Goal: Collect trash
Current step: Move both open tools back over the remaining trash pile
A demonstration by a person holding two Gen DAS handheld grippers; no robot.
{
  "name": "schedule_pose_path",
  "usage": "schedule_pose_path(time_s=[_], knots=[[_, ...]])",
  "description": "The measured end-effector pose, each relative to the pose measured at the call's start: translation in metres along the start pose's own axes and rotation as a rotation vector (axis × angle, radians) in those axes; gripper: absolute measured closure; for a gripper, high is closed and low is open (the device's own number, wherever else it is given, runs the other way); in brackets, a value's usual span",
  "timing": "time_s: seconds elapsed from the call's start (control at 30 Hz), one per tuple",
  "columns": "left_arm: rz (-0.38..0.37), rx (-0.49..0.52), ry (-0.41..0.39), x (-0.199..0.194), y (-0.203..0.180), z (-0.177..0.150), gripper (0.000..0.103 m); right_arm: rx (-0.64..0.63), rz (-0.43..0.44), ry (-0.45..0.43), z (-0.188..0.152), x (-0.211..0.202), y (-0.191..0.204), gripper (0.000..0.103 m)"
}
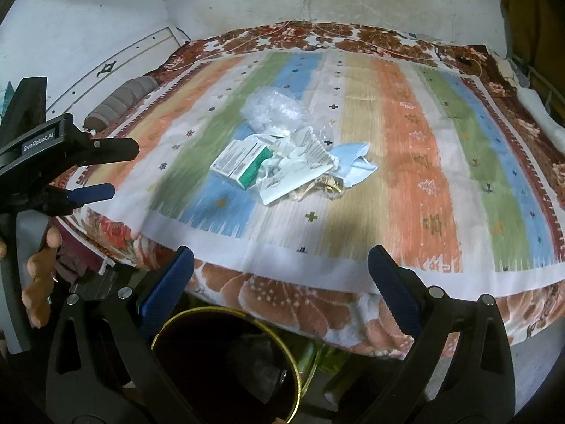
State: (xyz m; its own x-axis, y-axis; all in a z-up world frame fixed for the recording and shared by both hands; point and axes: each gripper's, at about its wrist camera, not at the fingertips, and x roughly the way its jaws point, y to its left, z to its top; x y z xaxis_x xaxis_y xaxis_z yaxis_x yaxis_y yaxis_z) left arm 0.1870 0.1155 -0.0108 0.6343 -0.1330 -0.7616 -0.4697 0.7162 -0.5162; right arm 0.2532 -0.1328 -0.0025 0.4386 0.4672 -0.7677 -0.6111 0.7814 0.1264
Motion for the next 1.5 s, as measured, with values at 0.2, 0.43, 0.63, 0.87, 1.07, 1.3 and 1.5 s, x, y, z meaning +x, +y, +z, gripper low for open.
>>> schedule_pose_path(time_s=[0.2,0.43,0.63,0.87,1.07,1.3,1.5], knots=[[-0.018,-0.059,0.005,0.014,0.005,0.014,0.006,-0.019,-0.008,-0.016,0.015,0.007,-0.002,0.009],[-0.026,-0.121,0.030,0.036,0.013,0.030,0.006,-0.052,-0.044,-0.016,0.028,0.024,-0.007,0.009],[-0.027,-0.180,0.070,0.057,0.022,0.037,0.006,-0.061,-0.058,-0.013,0.037,0.040,-0.013,0.009],[-0.027,-0.312,0.095,0.078,0.037,0.048,0.006,-0.080,-0.049,-0.023,0.049,0.055,-0.017,0.011],[-0.010,-0.342,0.104,0.093,0.039,0.058,0.006,-0.084,-0.044,-0.005,0.054,0.071,-0.021,0.013],[0.015,-0.354,0.133,0.117,0.037,0.066,0.006,-0.114,-0.055,0.011,0.062,0.093,-0.025,0.020],[0.034,-0.381,0.145,0.133,0.035,0.073,0.006,-0.144,-0.058,0.015,0.073,0.108,-0.026,0.024]])
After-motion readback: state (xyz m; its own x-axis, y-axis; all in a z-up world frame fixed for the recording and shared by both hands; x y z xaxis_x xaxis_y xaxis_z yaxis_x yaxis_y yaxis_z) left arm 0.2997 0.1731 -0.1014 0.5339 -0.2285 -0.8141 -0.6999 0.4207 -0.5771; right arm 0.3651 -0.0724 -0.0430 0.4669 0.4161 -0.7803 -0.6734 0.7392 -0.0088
